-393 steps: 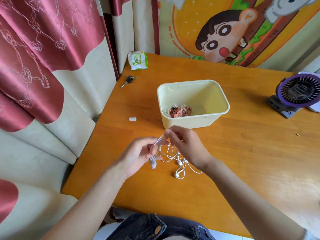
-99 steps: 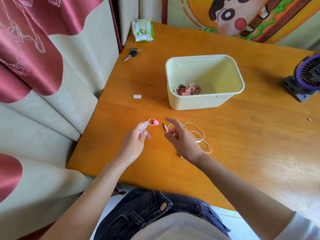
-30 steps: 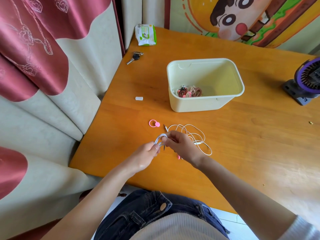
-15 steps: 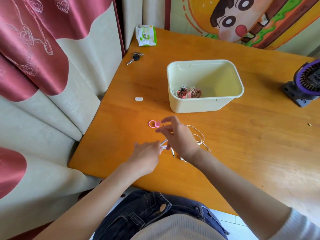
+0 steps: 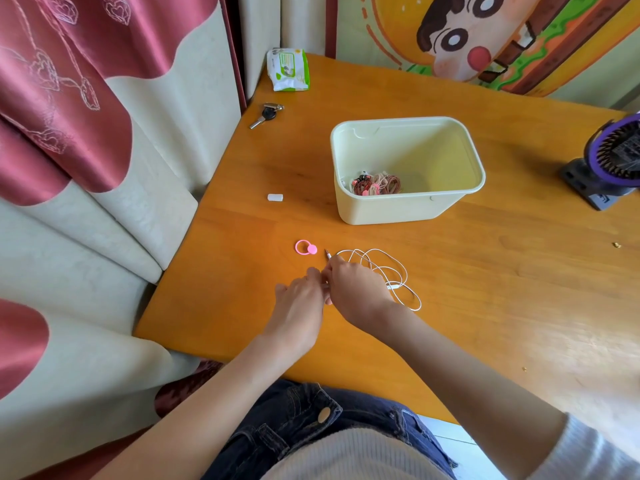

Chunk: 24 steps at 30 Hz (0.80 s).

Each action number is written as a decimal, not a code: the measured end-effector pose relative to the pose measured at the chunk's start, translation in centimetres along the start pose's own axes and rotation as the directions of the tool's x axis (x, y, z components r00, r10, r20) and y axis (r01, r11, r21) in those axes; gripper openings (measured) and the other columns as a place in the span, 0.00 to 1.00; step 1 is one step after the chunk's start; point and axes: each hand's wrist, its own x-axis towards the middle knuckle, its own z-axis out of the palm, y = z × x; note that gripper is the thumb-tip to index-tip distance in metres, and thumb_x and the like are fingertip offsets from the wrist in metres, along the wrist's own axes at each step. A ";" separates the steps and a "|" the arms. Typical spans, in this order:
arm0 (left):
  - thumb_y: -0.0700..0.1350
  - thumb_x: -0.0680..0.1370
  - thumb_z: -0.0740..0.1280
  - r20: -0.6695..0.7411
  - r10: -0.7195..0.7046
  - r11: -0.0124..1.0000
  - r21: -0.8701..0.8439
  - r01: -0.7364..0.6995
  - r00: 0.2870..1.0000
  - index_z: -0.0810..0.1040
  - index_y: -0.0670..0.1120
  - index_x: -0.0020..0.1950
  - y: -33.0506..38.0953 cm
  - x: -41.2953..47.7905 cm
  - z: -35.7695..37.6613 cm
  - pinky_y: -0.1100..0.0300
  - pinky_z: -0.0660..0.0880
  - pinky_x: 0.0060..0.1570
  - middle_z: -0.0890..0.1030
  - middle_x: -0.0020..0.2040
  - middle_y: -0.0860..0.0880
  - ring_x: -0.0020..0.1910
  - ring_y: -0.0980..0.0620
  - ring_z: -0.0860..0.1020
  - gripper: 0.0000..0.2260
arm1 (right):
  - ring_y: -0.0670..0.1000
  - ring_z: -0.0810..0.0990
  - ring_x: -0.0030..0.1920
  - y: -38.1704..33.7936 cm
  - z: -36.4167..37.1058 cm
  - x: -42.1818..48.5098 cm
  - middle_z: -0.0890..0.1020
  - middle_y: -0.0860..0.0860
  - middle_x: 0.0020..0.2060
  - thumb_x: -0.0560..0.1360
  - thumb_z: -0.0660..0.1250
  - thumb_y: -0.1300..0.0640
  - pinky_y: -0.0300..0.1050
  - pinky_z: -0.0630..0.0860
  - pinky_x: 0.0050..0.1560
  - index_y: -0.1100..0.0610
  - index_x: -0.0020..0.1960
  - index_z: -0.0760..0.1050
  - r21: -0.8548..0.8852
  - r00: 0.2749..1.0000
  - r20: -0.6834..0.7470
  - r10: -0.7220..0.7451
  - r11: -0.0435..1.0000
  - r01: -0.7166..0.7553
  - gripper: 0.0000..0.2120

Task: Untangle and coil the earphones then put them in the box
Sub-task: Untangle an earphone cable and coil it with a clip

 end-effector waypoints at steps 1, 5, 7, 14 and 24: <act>0.39 0.82 0.55 -0.026 0.002 0.999 -0.039 -0.003 1.000 0.63 0.46 0.51 0.0 0.0 0.0 0.57 0.62 0.46 0.75 0.43 0.54 0.47 0.49 0.77 0.03 | 0.60 0.79 0.51 0.0 -0.1 0.0 0.80 0.57 0.51 0.79 0.56 0.62 0.46 0.67 0.39 0.61 0.59 0.68 -0.011 1.000 0.012 0.001 1.000 -0.001 0.10; 0.43 0.82 0.57 -0.042 0.036 0.992 -0.117 -0.040 0.998 0.63 0.47 0.53 -0.1 -0.2 -0.3 0.58 0.64 0.47 0.80 0.45 0.54 0.47 0.52 0.78 0.03 | 0.60 0.79 0.50 -0.2 0.1 0.0 0.80 0.57 0.51 0.78 0.57 0.63 0.47 0.68 0.40 0.60 0.60 0.68 -0.040 1.000 0.030 -0.003 0.999 0.004 0.11; 0.42 0.82 0.57 -0.019 0.022 0.996 -0.086 -0.023 1.000 0.69 0.45 0.55 -0.5 -0.1 -0.1 0.58 0.64 0.46 0.81 0.49 0.52 0.50 0.51 0.78 0.04 | 0.61 0.79 0.50 -0.1 0.4 0.0 0.80 0.58 0.50 0.79 0.56 0.62 0.47 0.68 0.40 0.60 0.59 0.69 -0.024 0.999 0.035 -0.006 1.000 0.007 0.10; 0.44 0.82 0.55 0.204 -0.040 0.987 -0.148 0.071 0.978 0.75 0.41 0.53 -1.5 0.1 0.7 0.54 0.69 0.44 0.81 0.48 0.45 0.48 0.45 0.77 0.11 | 0.58 0.79 0.48 0.4 1.0 -0.1 0.81 0.56 0.48 0.81 0.55 0.55 0.47 0.73 0.40 0.57 0.55 0.76 0.028 0.995 0.100 -0.030 0.999 0.027 0.13; 0.36 0.80 0.56 0.199 0.027 0.976 0.205 -0.068 0.980 0.73 0.45 0.61 -1.6 0.3 1.6 0.57 0.66 0.44 0.77 0.54 0.48 0.51 0.46 0.77 0.12 | 0.57 0.78 0.50 0.6 1.8 -0.6 0.72 0.55 0.55 0.77 0.59 0.68 0.44 0.74 0.43 0.59 0.61 0.75 0.112 0.993 0.027 -0.114 0.988 0.110 0.15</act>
